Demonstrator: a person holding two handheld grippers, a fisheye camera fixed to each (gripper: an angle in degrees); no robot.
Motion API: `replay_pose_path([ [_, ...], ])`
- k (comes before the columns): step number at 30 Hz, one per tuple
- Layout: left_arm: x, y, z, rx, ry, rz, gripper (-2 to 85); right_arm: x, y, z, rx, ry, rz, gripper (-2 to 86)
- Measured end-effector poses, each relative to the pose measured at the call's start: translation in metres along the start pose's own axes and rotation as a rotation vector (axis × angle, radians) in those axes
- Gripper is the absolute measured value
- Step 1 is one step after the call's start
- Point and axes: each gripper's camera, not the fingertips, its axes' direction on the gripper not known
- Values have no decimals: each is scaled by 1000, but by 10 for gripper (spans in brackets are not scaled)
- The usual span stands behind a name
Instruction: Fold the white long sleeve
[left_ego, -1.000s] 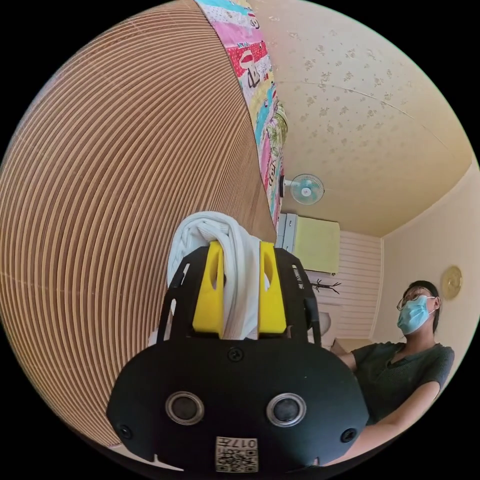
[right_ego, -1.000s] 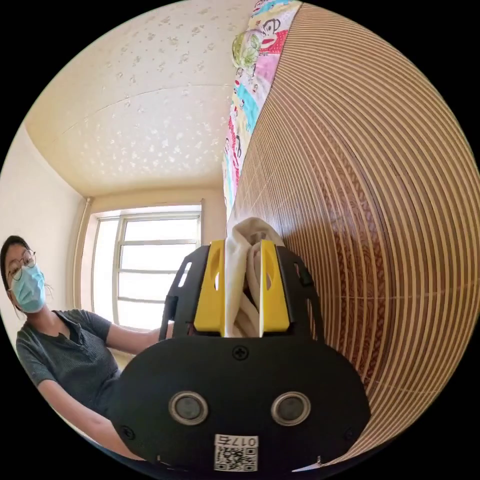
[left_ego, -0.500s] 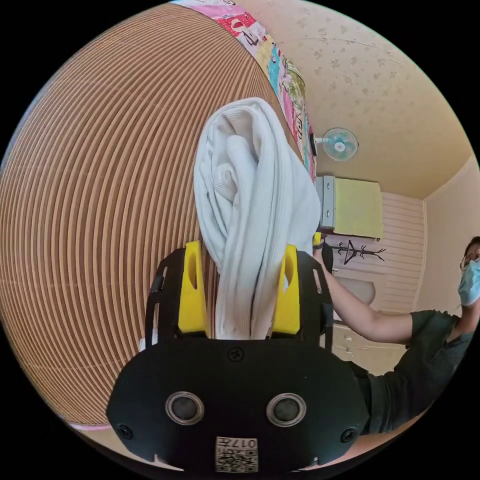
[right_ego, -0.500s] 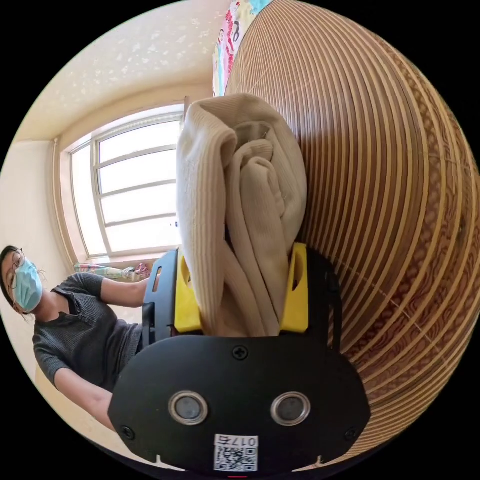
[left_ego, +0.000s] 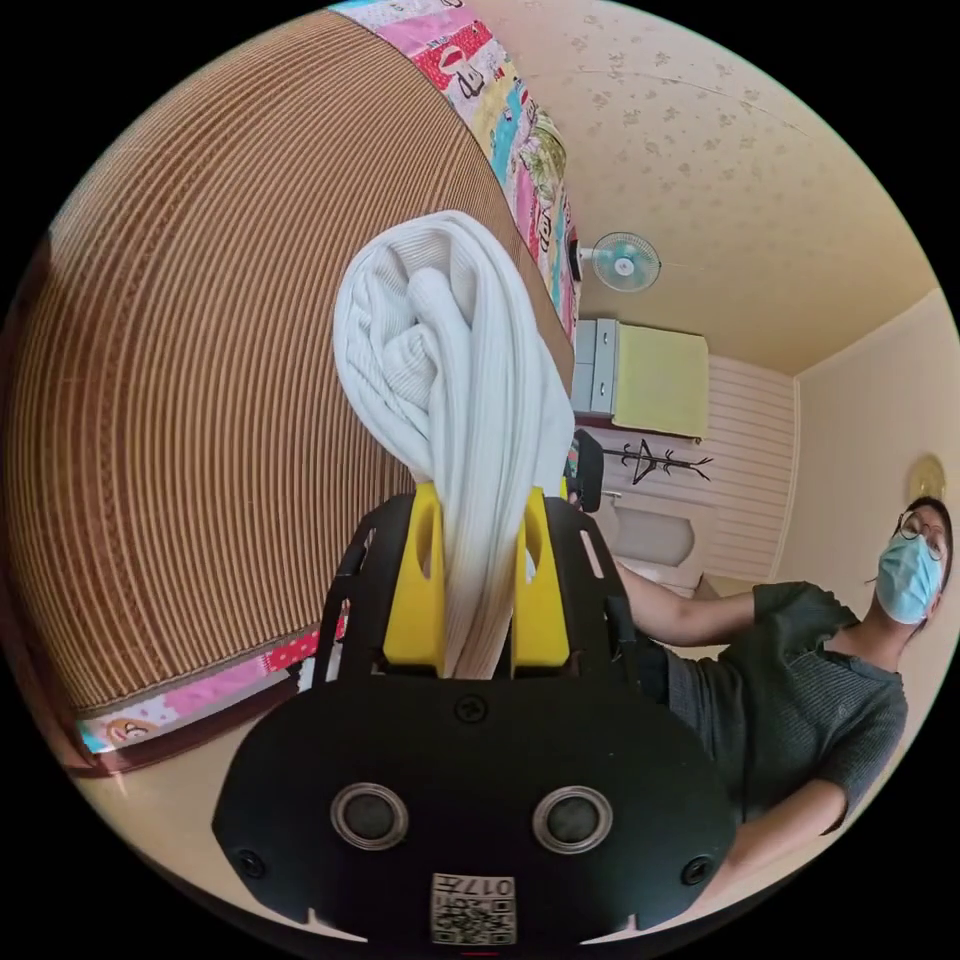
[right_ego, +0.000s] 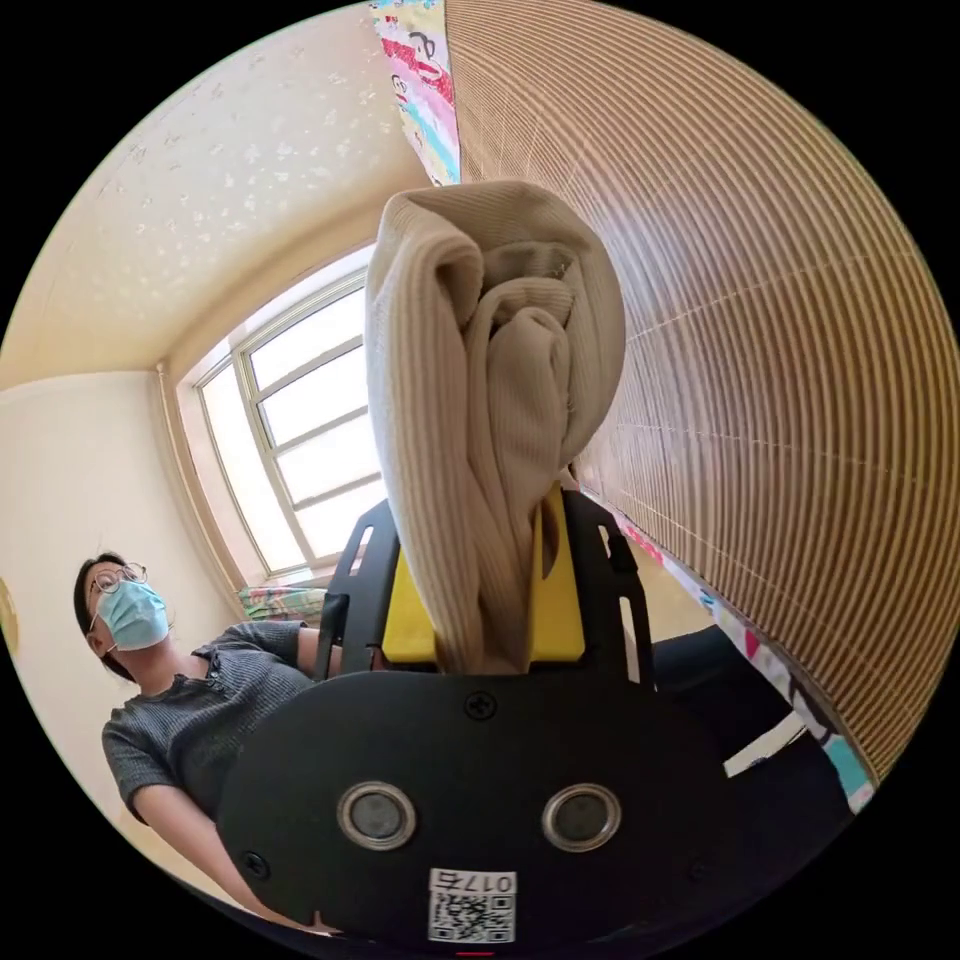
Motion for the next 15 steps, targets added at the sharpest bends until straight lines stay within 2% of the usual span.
replay_pose_path([
  [6, 38, 72, -165, 129, -191, 44, 108, -48, -26, 190, -100, -97, -69, 156],
  [10, 45, 70, -269, 252, -351, 52, 124, -55, -61, 302, 11, -92, -60, 160],
  [13, 8, 48, -304, 334, -563, -88, 143, -16, -97, 364, 60, 75, -53, 162],
  [15, -35, 55, -317, 516, -580, -302, 135, 33, -118, 385, 32, 214, 51, 156],
])
